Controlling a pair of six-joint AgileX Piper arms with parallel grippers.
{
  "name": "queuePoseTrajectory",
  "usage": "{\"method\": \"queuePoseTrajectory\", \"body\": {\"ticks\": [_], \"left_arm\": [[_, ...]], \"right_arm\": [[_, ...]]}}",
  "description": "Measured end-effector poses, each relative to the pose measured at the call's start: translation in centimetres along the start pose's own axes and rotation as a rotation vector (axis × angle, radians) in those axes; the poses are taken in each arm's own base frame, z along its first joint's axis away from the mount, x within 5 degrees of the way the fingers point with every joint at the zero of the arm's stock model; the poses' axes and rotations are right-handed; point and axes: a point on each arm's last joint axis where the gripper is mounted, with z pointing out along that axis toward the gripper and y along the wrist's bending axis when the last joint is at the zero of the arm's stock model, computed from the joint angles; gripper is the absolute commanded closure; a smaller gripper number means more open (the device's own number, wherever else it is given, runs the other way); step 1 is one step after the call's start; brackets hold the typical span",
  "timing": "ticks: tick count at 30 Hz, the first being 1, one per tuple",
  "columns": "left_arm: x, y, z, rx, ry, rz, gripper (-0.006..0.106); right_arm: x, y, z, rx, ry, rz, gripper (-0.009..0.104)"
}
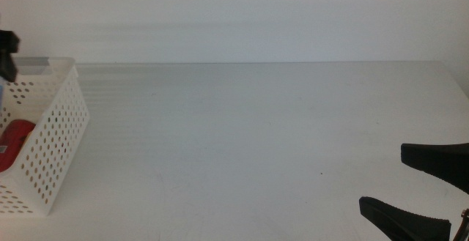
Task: Use arms to grab the bottles and put them into the dustbin to the left of the table.
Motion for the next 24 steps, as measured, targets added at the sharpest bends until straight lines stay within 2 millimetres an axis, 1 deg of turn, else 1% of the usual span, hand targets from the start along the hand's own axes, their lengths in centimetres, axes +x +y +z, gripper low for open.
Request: {"method": "queuePoseTrajectory", "body": {"ticks": [3, 8, 15, 18, 22, 24], "left_arm": [[-0.2, 1.8, 0.9, -0.012, 0.045, -0.026, 0.082], [0.1, 3.4, 3.4, -0.005, 0.138, -0.072, 0.082], [0.1, 3.6, 8.5, 0.039, 0.252, -0.088, 0.082], [0.2, 3.6, 10.3, 0.054, 0.29, -0.095, 0.082], [0.4, 3.6, 11.7, 0.064, 0.322, -0.091, 0.079], [0.4, 3.6, 12.0, 0.072, 0.325, -0.075, 0.072]], "right_arm": [[0.0, 0.0, 0.0, 0.0, 0.0, 0.0, 0.013], [0.0, 0.0, 0.0, 0.0, 0.0, 0.0, 0.013], [0.0, 0.0, 0.0, 0.0, 0.0, 0.0, 0.013], [0.0, 0.0, 0.0, 0.0, 0.0, 0.0, 0.013], [0.0, 0.0, 0.0, 0.0, 0.0, 0.0, 0.013], [0.0, 0.0, 0.0, 0.0, 0.0, 0.0, 0.013]]}}
